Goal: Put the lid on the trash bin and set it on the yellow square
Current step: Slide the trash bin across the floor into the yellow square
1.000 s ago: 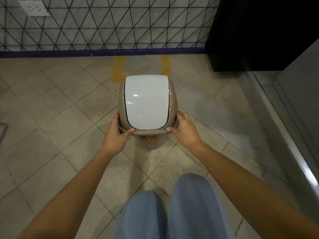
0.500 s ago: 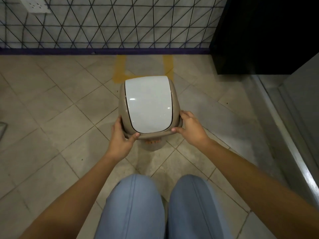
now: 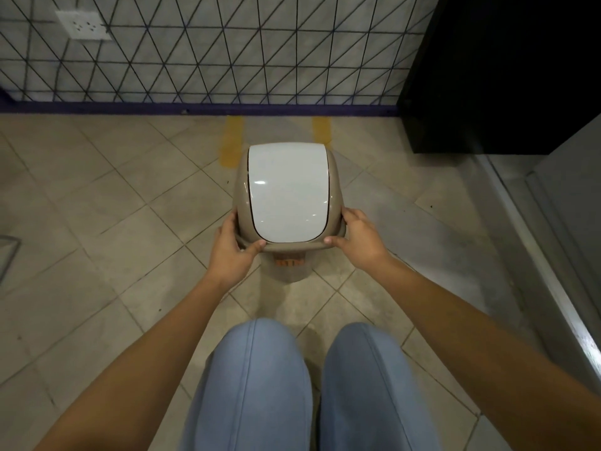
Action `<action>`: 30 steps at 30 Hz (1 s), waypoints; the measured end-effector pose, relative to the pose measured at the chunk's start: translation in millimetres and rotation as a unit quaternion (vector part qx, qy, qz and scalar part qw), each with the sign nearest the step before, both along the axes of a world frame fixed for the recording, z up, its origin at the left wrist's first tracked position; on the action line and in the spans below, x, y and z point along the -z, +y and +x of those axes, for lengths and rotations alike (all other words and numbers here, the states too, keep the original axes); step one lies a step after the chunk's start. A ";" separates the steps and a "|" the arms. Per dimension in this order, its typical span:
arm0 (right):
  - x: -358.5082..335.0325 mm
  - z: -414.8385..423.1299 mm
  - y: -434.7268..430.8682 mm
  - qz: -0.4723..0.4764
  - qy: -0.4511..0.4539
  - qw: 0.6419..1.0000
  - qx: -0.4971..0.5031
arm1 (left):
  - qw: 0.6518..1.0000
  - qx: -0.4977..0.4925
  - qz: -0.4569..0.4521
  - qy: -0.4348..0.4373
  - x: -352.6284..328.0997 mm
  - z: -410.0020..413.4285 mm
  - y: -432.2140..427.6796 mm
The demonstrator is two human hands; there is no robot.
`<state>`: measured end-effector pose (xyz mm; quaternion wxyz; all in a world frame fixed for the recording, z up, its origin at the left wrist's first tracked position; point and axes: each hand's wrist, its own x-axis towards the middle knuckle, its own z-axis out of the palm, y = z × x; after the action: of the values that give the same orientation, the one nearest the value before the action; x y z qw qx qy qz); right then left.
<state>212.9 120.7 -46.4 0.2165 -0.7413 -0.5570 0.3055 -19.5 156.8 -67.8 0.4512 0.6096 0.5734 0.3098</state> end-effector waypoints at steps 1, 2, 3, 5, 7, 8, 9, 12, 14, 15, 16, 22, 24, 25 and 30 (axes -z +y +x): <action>-0.3 -1.8 2.9 0.003 -0.002 1.000 0.002 | 1.000 -0.003 -0.002 0.005 -0.2 -1.1 3.0; -0.7 -2.9 5.3 0.005 -0.003 1.000 0.004 | 1.000 -0.005 -0.006 0.007 0.1 -1.8 6.1; -0.8 -4.0 8.8 0.007 -0.003 1.000 0.008 | 1.000 -0.005 -0.011 0.008 0.3 -2.6 10.3; -1.3 -5.3 14.8 0.009 -0.001 1.000 0.012 | 1.000 -0.002 -0.016 0.008 0.1 -3.3 16.7; -1.5 -7.1 24.8 0.012 -0.002 1.000 0.016 | 1.000 0.000 -0.017 0.008 0.6 -3.5 26.4; -1.5 -7.8 29.3 0.014 -0.006 1.000 0.018 | 1.000 0.001 -0.016 0.008 0.3 -2.9 30.1; -1.5 -8.4 33.6 0.018 -0.012 1.000 0.019 | 1.000 0.002 -0.013 0.004 -0.2 -2.0 33.4; -0.7 -8.2 45.6 0.028 -0.027 0.999 0.018 | 1.000 0.006 -0.007 -0.022 -0.6 2.0 42.3; -0.4 -6.9 52.8 0.027 -0.027 0.999 0.024 | 1.000 0.005 -0.012 -0.027 -0.3 4.2 48.9; -0.4 -6.6 56.1 0.027 -0.024 0.999 0.027 | 0.999 0.004 -0.015 -0.029 0.4 4.7 52.5; -0.4 -6.6 59.2 0.029 -0.022 0.999 0.029 | 0.999 0.003 -0.016 -0.029 1.6 5.1 56.1; -1.3 0.8 83.9 0.019 -0.027 0.999 0.025 | 0.999 0.012 -0.031 -0.018 6.4 7.6 83.2; -0.8 5.5 92.0 0.016 -0.021 0.999 0.019 | 0.999 0.007 -0.029 -0.029 6.9 8.4 91.1; 0.3 7.6 95.5 0.017 -0.014 1.000 0.021 | 0.999 0.007 -0.026 -0.031 7.4 9.1 95.1; 7.3 16.9 116.1 0.024 0.005 1.000 0.017 | 0.999 0.016 -0.021 -0.029 12.9 15.3 116.1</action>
<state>229.8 236.7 -53.7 0.2421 -0.7439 -0.5504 0.2917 -4.1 272.9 -80.7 0.4847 0.5999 0.5569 0.3083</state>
